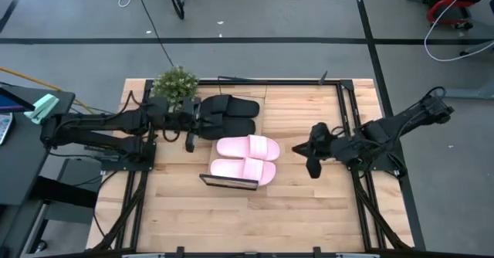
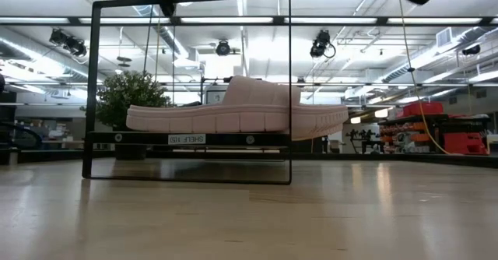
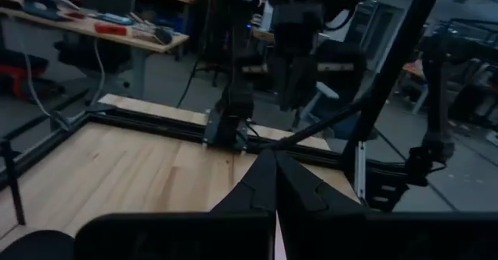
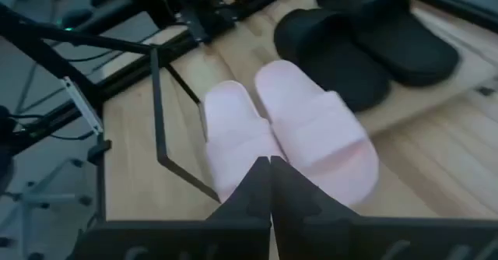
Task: Pick and place slides into the shelf
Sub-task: Return to Home Position
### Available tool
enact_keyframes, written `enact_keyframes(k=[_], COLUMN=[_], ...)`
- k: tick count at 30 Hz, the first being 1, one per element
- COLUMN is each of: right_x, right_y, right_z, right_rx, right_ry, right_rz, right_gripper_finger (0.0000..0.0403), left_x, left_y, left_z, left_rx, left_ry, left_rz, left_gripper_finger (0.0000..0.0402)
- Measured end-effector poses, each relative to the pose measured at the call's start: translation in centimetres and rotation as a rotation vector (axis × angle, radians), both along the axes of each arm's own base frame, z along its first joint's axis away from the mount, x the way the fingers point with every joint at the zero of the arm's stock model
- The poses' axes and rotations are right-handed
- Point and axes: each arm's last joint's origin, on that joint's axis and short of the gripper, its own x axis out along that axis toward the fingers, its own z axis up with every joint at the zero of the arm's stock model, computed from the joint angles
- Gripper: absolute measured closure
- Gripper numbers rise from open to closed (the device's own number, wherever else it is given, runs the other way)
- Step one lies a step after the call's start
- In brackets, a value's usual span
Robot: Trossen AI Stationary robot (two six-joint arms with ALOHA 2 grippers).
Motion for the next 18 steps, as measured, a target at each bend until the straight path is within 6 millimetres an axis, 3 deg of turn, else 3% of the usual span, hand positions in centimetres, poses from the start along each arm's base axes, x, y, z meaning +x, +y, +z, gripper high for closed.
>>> enact_keyframes(k=[5,11,18], right_x=[1.4,2.9,3.5], right_y=[-0.9,-1.8,-3.6], right_z=[-0.9,-1.0,-0.3], right_rx=[-0.020,-0.064,-0.070], right_ry=[-0.102,-0.222,-0.296], right_rz=[0.023,0.303,0.259], right_gripper_finger=[0.0402,0.0403,0.0403], left_x=[-0.9,-1.2,-1.8], left_y=[-1.2,-1.9,-1.7], left_z=[-0.5,-0.7,-1.8], left_rx=[0.008,0.037,0.038], left_ry=[0.089,0.133,0.057], left_rz=[0.043,0.031,0.096], left_gripper_finger=[0.0400,0.0400,0.0400])
